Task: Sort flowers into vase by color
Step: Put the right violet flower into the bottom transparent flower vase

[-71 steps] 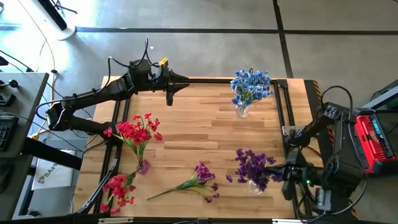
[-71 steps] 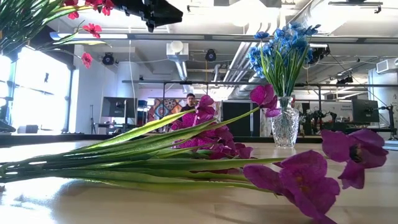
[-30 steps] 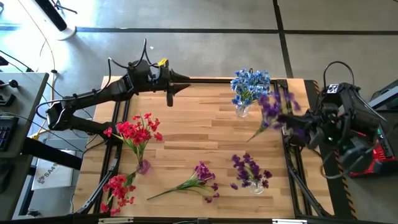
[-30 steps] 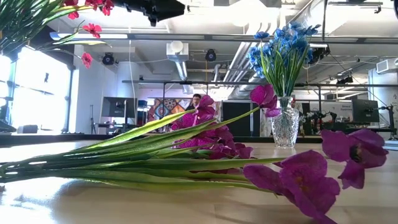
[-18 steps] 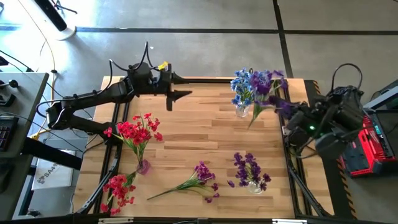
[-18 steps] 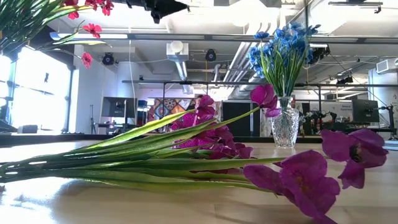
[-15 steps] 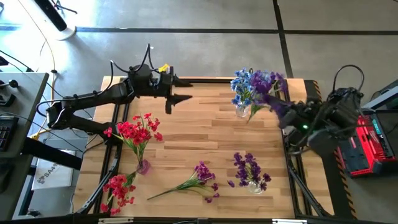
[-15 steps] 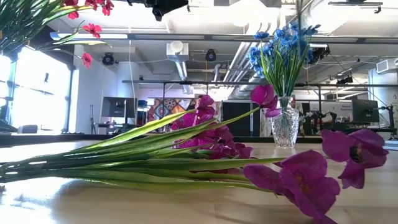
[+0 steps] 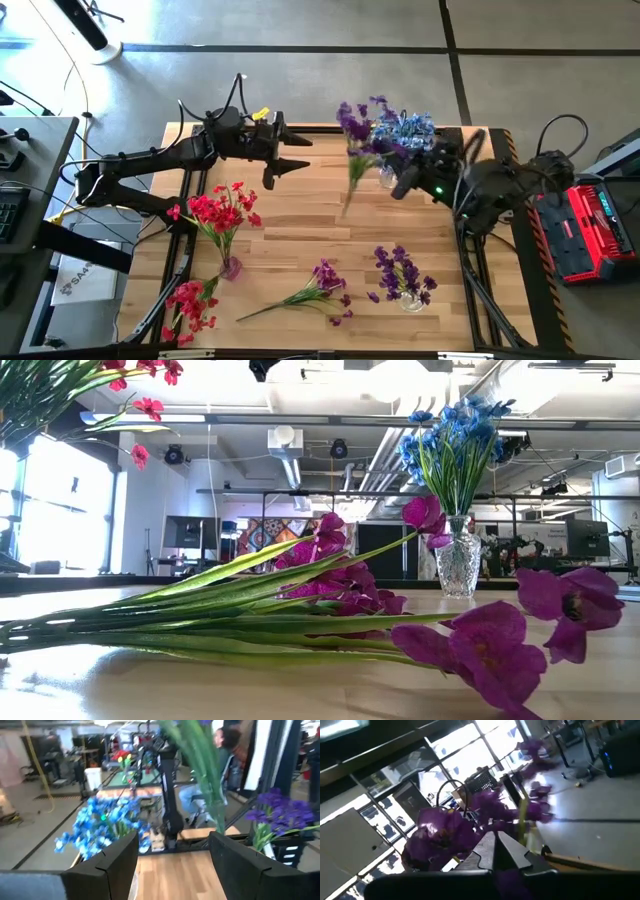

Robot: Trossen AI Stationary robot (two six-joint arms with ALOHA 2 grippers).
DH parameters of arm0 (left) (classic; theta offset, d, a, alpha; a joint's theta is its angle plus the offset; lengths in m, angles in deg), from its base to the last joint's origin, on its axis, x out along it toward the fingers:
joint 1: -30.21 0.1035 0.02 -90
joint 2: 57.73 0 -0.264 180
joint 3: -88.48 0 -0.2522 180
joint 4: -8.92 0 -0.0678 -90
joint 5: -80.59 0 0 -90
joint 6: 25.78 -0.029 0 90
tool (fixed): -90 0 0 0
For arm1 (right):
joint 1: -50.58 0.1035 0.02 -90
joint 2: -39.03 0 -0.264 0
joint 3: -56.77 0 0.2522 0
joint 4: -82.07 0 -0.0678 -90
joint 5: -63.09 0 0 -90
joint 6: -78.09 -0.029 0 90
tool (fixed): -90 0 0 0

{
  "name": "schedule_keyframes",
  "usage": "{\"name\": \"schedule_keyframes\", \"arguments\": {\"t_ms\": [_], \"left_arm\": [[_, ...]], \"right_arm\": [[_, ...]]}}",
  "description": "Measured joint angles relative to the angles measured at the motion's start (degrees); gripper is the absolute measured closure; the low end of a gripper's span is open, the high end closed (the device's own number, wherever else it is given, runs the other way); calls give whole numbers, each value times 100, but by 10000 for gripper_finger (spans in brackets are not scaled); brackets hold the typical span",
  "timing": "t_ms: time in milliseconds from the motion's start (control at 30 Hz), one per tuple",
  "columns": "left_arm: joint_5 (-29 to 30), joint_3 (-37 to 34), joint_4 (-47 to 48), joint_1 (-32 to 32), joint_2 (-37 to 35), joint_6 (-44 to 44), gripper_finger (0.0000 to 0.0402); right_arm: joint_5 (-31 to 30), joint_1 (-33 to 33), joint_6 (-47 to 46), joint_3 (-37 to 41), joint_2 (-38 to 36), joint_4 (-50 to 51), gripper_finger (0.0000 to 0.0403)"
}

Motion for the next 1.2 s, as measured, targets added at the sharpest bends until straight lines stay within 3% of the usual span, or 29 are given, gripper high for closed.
{"name": "schedule_keyframes", "arguments": {"t_ms": [267, 400, 533, 733, 1033, 1200], "left_arm": [[-284, 2, -525, -147, 91, 6, 171], [-253, -1, -596, -227, 323, 53, 171], [28, 0, -665, -245, 506, 312, 171], [405, 2, -687, -241, 573, 164, 182], [80, 2, -1326, -243, 570, -16, 190], [79, 2, -1393, -243, 570, -367, 190]], "right_arm": [[1410, -847, 1111, 4, 361, -1248, 403], [2319, -1253, 1557, 4, 499, -1860, 403], [2781, -1550, 1522, 4, 515, -1870, 403], [2875, -1671, 1489, 4, 520, -1823, 403], [2908, -1725, 1703, 4, 520, -1845, 403], [3229, -1863, 1687, 4, 520, -2000, 403]]}}
